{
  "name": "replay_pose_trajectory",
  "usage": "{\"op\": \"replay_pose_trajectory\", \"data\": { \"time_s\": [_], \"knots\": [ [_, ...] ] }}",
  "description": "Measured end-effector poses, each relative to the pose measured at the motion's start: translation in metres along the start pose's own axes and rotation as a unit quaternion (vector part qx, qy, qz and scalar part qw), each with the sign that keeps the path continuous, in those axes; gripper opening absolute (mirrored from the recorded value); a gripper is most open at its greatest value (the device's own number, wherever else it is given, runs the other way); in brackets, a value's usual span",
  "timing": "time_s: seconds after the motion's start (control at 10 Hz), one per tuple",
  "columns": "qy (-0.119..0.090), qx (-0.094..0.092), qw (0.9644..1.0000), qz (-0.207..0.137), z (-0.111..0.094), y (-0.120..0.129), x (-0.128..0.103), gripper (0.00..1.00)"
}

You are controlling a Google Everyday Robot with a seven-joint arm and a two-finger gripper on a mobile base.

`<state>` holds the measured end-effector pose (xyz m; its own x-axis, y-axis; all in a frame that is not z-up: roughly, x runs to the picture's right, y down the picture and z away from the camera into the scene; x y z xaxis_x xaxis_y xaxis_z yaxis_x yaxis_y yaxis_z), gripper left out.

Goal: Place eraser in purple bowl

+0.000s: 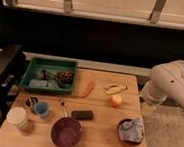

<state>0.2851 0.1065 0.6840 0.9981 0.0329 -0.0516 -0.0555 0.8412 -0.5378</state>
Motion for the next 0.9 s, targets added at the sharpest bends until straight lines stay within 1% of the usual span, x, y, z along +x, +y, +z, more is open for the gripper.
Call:
{"op": "replay_pose_trajectory", "data": {
  "time_s": [0.5, 0.7, 0.8, 0.9],
  "knots": [
    [0.0, 0.0, 1.0, 0.0, 0.0, 0.0, 0.0, 0.65],
    [-0.002, 0.004, 1.0, -0.002, -0.005, -0.004, 0.001, 0.65],
    [-0.007, 0.003, 0.9999, -0.009, -0.013, -0.011, -0.004, 0.65],
    [-0.027, 0.0, 0.9995, -0.017, -0.019, -0.023, -0.016, 0.65]
  ]
}}
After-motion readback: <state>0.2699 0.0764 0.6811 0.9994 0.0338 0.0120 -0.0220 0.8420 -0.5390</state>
